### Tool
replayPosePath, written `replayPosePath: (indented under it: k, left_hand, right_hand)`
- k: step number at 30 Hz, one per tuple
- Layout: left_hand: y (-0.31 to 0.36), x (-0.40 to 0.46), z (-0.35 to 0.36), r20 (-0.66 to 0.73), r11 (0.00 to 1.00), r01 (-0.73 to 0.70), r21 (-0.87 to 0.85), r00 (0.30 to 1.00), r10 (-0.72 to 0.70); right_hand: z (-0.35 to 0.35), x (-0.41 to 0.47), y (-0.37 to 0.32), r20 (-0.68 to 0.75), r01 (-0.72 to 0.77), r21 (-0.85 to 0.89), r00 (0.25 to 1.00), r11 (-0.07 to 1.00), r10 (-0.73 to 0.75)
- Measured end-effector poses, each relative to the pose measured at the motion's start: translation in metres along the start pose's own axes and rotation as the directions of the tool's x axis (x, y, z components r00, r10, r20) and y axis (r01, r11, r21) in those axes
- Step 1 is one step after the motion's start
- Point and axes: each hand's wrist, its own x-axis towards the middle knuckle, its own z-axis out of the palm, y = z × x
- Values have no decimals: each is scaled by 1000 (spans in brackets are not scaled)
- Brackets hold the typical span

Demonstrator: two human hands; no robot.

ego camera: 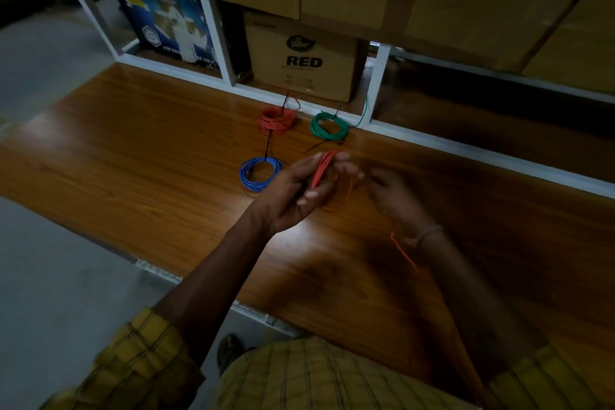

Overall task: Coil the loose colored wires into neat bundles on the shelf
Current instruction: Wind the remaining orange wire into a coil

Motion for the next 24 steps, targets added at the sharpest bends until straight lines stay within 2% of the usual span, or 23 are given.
replayPosePath:
  k: [3,5,7,9,10,12,15,19,22,24]
  left_hand:
    - [2,1,-2,-52,993,-56,-109,997,50]
    - [2,5,-4,-70,984,-66,-163,996,55]
    - [3,8,-6,-103,977,-70,-203,993,50]
    - [2,11,-10,-153,977,-75,-200,987,45]
    - [2,12,-11,-185,981,-75,-177,982,42]
    - [1,15,-12,-264,996,-56,-62,964,38]
    - [-2,16,-10,-345,965,36,259,937,58]
    - [-6,4,-7,-270,742,135,657,961,64]
    - [-5,-4,0,-198,573,137,808,979,45]
    - [-5,-8,9,-176,519,135,844,984,29]
  right_hand:
    - [29,-17,10,118,-67,-118,990,991,81]
    - [42,-29,7,275,-105,-260,945,960,178]
    - [46,-40,-1,445,-21,-449,862,893,244]
    - [46,-51,-13,528,118,-590,805,799,270]
    - [44,-57,-19,543,132,-606,789,784,287]
    - [40,-67,-30,583,148,-581,762,800,282]
    - [23,-76,-46,596,207,-538,779,817,195]
    - [-9,-78,-67,549,171,-427,829,888,104]
    - [-32,-75,-78,501,168,-334,865,927,23]
    - [-45,-72,-82,455,195,-249,888,949,-63]
